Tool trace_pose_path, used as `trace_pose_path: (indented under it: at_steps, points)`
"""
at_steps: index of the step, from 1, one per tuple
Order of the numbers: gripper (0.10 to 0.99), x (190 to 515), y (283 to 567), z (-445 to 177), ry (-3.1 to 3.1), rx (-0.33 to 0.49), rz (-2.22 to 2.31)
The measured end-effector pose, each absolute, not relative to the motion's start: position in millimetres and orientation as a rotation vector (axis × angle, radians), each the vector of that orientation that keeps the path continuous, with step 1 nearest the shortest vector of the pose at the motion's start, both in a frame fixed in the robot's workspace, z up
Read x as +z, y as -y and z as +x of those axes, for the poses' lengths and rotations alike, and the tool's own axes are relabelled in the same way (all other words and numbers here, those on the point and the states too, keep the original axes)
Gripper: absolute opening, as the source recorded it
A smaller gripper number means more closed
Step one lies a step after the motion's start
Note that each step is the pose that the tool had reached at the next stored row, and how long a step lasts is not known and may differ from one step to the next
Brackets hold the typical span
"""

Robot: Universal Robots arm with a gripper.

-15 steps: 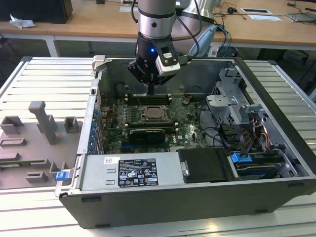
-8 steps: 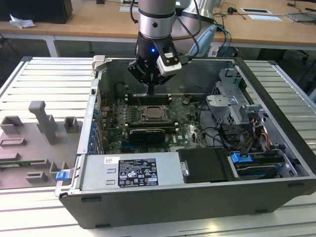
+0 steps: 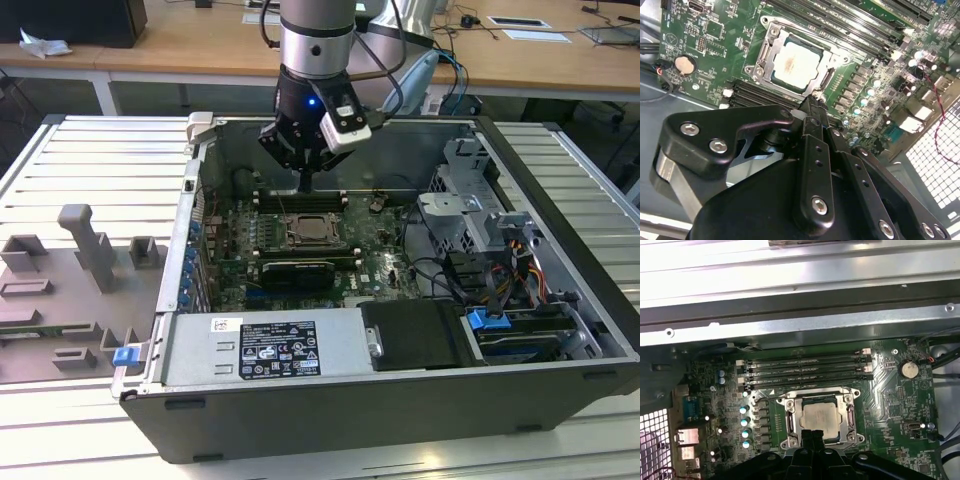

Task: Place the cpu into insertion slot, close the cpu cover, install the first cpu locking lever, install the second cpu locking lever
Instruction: 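Install the first cpu locking lever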

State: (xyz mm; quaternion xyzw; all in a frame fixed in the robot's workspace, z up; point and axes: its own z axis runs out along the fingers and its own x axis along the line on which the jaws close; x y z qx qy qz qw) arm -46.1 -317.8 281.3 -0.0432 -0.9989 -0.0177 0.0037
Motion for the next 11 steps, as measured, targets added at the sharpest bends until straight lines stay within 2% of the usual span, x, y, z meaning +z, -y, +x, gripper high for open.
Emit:
trace_pose_path:
  at_steps: [11]
  points:
    - [0.106,281.4,317.8,-46.3,3.131,-0.055,0.064]
